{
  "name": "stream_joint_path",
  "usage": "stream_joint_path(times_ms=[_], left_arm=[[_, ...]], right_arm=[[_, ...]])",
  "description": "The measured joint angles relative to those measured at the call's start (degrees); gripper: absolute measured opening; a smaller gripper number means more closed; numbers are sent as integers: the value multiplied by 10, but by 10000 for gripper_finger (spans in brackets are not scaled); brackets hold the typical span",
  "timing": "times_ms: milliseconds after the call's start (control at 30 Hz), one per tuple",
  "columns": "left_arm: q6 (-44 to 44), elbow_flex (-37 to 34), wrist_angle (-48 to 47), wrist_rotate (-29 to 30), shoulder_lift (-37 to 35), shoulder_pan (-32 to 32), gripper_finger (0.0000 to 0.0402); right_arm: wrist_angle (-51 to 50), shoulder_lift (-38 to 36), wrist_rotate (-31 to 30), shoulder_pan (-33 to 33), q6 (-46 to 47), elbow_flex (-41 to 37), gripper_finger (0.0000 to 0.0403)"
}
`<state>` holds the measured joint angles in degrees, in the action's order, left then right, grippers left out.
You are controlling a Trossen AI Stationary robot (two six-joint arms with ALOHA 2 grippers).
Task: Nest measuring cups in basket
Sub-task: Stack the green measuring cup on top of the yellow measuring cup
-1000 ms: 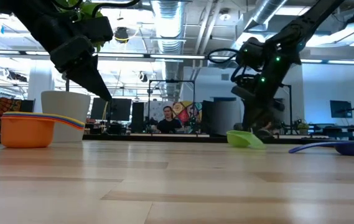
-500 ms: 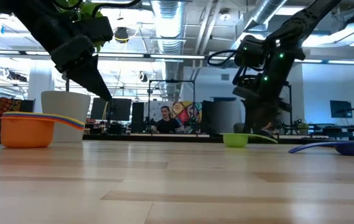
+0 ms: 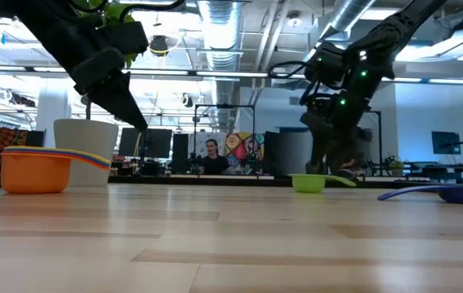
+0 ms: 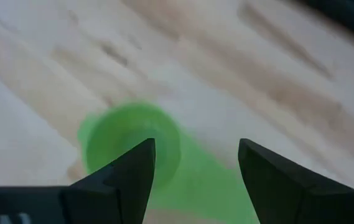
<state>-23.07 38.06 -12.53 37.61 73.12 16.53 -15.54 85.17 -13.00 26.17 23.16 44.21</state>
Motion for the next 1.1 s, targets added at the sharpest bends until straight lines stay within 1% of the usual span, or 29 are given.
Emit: stream_joint_path(times_ms=[100,167,233,433,533,633,767,833,933,1033,1100], left_arm=[[1,0,0,3,0,0,125],[1,0,0,3,0,0,125],[1,0,0,3,0,0,125],[1,0,0,3,0,0,125],[5,0,0,3,0,0,125],[5,0,0,4,0,0,125],[5,0,0,6,0,-4,125],[5,0,0,6,0,-7,125],[5,0,0,6,0,-10,125],[5,0,1,7,0,-10,125],[4,0,12,12,0,-9,125]], right_arm=[[53,14,35,9,-51,0,254],[75,33,66,12,-85,0,250],[84,55,84,11,-115,1,242],[87,115,81,12,-160,1,199],[93,129,79,11,-161,3,162],[93,130,79,7,-157,3,114],[85,112,78,1,-126,1,44],[80,95,78,-8,-117,0,18],[93,70,74,-33,-110,-2,18],[129,51,41,-78,-80,0,25],[161,50,25,-113,-53,0,20]])
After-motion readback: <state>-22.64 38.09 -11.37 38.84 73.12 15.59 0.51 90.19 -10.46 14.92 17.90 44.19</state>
